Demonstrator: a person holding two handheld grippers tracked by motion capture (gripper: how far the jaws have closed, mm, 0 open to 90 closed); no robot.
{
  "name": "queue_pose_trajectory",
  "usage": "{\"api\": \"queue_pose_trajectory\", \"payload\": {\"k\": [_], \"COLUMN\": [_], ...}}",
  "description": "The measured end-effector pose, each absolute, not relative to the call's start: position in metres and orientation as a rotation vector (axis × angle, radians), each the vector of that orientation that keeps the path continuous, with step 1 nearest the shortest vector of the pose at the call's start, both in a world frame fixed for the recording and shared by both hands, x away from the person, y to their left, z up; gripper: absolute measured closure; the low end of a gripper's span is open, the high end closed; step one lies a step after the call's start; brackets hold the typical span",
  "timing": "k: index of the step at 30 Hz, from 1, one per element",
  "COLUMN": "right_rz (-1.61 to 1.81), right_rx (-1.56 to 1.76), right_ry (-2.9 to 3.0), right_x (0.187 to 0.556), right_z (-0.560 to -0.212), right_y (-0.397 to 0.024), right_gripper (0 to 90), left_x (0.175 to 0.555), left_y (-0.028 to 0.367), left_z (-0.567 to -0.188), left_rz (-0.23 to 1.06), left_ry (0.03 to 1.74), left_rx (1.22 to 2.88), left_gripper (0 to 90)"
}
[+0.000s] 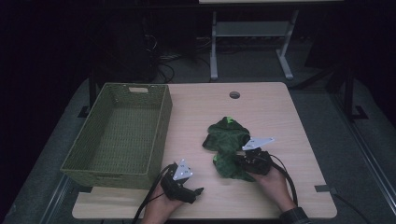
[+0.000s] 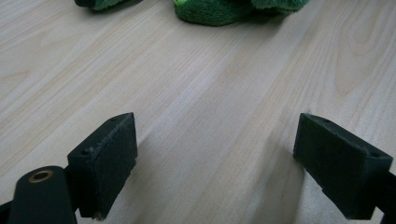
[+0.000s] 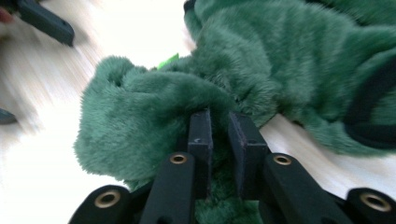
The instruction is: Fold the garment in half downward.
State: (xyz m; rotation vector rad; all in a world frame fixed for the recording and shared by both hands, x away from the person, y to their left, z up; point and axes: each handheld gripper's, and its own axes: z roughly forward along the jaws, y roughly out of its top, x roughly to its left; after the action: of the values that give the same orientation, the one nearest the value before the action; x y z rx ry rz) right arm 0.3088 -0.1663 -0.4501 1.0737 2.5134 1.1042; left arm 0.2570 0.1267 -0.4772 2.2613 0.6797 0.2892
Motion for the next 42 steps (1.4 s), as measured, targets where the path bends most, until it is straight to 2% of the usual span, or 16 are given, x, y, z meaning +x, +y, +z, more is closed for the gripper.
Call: {"api": "queue_pose_trajectory", "payload": {"k": [8, 16, 31, 42], "right_rz": [1.136, 1.137, 1.149, 1.112], "right_rx": [1.058, 1.098, 1.195, 1.243], "right_ry": [2.438, 2.396, 2.331, 2.406], "right_x": [0.300, 0.294, 0.261, 0.241], "right_z": [-0.433, -0.431, -0.441, -0.464], "right_y": [-0.183, -0.210, -0.276, -0.284], "right_gripper": [65.8, 58.3, 58.6, 58.5], "left_x": [0.257, 0.257, 0.257, 0.257], "left_y": [0.127, 0.127, 0.127, 0.127], "left_z": [-0.477, -0.477, -0.477, -0.477], "left_rz": [0.285, 0.286, 0.287, 0.286], "left_ry": [0.680, 0.680, 0.682, 0.682], "left_rx": [2.261, 2.258, 2.258, 2.258], "left_gripper": [12.9, 12.9, 12.9, 12.8]}}
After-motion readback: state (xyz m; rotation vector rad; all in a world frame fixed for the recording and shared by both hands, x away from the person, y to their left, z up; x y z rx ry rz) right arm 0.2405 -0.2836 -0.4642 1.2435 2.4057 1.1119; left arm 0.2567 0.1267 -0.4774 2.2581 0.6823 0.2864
